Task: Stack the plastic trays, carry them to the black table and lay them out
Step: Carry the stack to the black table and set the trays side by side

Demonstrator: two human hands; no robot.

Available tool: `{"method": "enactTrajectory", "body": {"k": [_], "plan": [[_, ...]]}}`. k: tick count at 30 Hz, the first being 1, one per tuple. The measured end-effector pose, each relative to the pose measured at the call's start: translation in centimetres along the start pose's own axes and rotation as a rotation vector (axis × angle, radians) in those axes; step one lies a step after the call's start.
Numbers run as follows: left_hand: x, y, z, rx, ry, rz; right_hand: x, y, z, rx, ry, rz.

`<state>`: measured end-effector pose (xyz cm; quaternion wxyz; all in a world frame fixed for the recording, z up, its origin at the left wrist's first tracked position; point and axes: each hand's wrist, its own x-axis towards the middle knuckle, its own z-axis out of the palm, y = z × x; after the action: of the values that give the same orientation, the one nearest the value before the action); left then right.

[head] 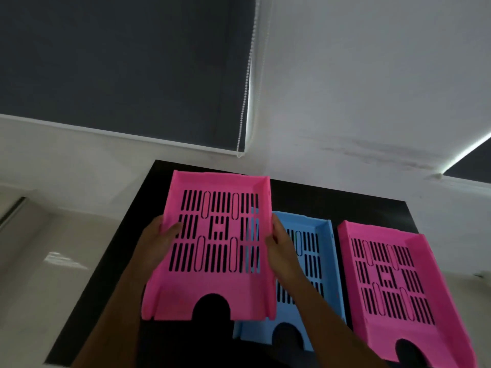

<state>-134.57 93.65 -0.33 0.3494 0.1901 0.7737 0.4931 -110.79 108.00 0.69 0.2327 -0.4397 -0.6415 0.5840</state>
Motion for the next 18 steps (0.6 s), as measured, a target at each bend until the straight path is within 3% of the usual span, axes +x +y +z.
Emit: {"method": "enactTrajectory", "body": {"k": [6,13,18], "plan": [[2.3,-4.9,-7.1,0.017,0.127,-0.035,0.8,0.9,7.8,0.068,-0.164,0.155],[2.8,-8.6,-6.1,0.088,0.05,-0.101,1.6,4.2,9.6,0.001,-0.175,0.301],[2.9,-9.1,-5.4,0.196,0.058,-0.115,1.8,4.4,9.5,-0.059,-0.172,0.298]]}}
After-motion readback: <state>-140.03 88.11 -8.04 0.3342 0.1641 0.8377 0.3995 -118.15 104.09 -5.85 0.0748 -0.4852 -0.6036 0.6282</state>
